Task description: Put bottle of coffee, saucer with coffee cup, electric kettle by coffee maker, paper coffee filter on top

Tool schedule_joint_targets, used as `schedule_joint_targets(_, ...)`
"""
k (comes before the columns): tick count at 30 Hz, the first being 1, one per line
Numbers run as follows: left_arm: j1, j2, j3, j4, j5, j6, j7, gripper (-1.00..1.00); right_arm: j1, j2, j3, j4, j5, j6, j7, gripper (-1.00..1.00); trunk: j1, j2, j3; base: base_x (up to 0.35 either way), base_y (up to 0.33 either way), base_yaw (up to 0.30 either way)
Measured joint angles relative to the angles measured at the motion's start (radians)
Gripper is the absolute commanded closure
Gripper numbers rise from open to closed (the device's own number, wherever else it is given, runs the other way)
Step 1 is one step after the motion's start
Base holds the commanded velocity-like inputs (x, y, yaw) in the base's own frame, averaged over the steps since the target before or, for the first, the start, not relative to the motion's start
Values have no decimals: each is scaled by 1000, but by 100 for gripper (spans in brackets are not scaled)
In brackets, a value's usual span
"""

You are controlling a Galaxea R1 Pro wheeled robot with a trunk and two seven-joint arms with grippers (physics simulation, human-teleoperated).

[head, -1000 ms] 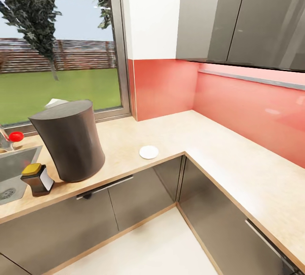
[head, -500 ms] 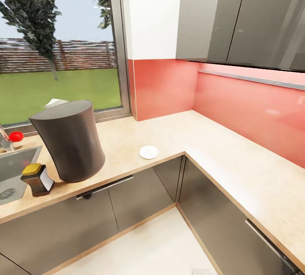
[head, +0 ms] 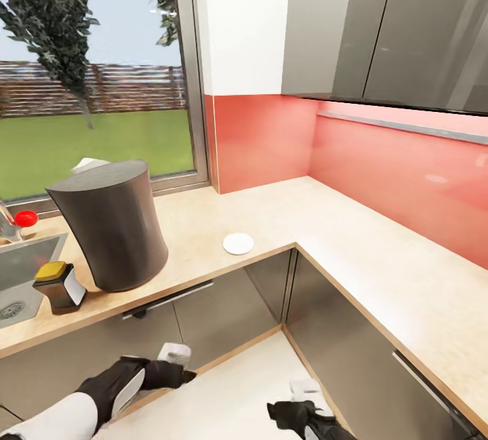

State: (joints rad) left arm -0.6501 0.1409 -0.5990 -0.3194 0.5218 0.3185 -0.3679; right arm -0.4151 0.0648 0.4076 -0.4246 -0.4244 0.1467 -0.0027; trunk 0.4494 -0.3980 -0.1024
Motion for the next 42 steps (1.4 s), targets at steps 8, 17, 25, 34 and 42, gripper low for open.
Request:
schedule_joint_targets(8, -232, -3, 8, -159, 14, 324, -190, -100, 0, -6, -3, -352, -5, 116, 19, -100, 0, 0, 0, 0, 0, 0)
schedule_joint_targets(17, -434, -16, 328, -264, 21, 464, -189, -100, 0, -10, -146, -626, -66, 215, 18, -100, 0, 0, 0, 0, 0, 0)
schedule_joint_targets(25, -445, -16, 389, -261, 19, 474, -186, -100, 0, -8, -333, -982, -201, 503, 18, -100, 0, 0, 0, 0, 0, 0)
schedule_joint_targets(34, -425, -20, 390, -258, 20, 470, -186, -100, 0, -17, -383, -1014, -385, 561, 17, -100, 0, 0, 0, 0, 0, 0)
schedule_joint_targets(42, -424, -42, 391, -257, 53, 465, -182, -100, 0, -16, -378, -1012, -387, 562, 15, -100, -1, 0, 0, 190, 0, 0)
